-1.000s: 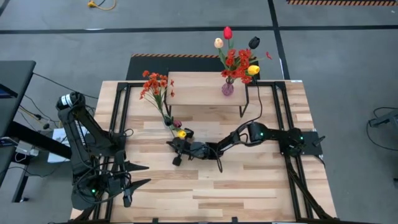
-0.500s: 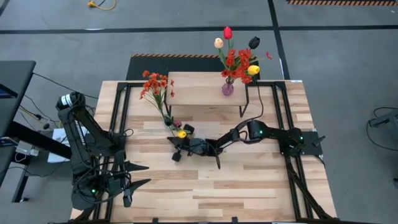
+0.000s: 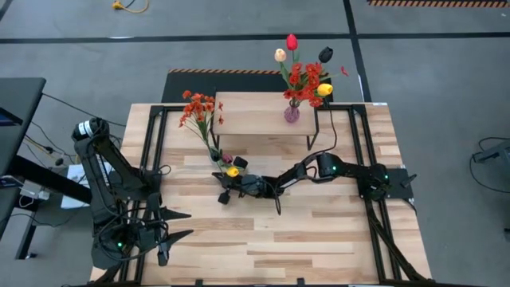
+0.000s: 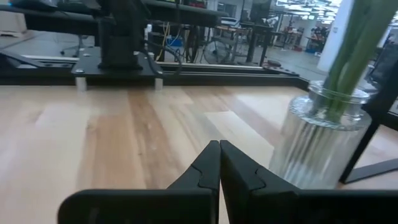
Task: Pick and place flowers into a vace then onto a shelf
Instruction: Adjust the transparent vase with the flowers on the table, then put the transparent vase with the flowers on the shelf
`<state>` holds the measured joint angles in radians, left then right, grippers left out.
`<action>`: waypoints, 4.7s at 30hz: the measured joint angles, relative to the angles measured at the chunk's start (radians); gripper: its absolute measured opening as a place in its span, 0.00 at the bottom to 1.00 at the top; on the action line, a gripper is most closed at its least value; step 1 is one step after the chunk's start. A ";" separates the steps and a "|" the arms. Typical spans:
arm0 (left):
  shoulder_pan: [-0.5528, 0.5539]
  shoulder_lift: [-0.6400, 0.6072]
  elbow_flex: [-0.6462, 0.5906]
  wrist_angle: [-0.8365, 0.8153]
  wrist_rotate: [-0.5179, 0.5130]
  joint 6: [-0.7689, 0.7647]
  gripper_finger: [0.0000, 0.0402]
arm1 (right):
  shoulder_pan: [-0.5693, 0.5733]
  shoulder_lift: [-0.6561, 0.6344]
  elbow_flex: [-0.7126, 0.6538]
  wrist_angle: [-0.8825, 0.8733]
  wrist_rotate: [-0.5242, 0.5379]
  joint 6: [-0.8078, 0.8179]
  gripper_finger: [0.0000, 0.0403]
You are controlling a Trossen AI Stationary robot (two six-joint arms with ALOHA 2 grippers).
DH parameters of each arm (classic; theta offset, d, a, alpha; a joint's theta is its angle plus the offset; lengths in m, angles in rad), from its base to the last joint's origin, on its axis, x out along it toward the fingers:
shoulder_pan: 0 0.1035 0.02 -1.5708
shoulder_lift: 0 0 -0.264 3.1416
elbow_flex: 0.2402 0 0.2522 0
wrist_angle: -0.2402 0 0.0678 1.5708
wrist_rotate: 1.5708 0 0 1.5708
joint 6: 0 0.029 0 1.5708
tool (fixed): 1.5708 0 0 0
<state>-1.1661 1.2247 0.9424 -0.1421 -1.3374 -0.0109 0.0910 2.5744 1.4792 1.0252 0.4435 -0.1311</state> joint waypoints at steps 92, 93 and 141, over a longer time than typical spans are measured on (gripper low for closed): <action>0.000 0.000 0.000 0.027 0.075 -0.029 0.46 | -0.051 -0.002 0.113 -0.167 0.015 -0.060 0.00; 0.000 0.000 0.000 0.027 0.075 -0.029 0.46 | -0.050 -0.002 0.113 -0.175 0.011 -0.060 0.00; 0.000 0.001 0.000 0.027 0.074 -0.037 0.46 | -0.043 -0.001 0.150 -0.288 0.003 -0.086 0.00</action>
<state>-1.1664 1.2255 0.9424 -0.1153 -1.2633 -0.0483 0.0482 2.5732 1.6287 0.7376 0.4461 -0.2175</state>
